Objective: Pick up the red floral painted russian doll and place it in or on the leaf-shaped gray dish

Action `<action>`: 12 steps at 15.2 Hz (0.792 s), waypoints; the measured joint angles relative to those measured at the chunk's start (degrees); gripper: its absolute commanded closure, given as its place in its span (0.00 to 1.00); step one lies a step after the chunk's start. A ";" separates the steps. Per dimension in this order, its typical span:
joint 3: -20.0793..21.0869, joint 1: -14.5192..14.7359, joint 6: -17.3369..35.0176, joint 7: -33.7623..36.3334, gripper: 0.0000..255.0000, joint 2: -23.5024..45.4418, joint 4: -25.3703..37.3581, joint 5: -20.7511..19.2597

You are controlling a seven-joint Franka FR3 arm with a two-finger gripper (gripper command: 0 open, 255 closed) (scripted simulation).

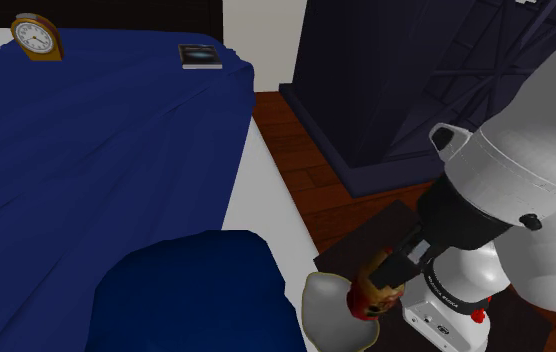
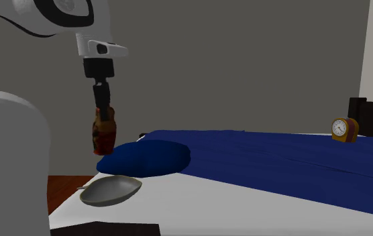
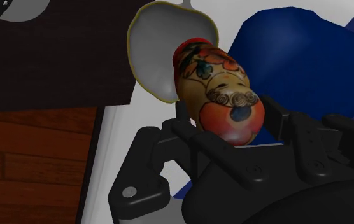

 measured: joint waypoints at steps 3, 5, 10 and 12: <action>1.29 1.13 0.79 0.80 1.00 -1.07 -1.82 1.31; 2.09 1.50 2.21 0.77 1.00 -1.01 -3.21 2.11; 3.88 2.56 5.56 0.53 1.00 -1.03 -6.74 4.06; 4.70 2.89 7.22 0.35 1.00 -0.60 -8.03 4.93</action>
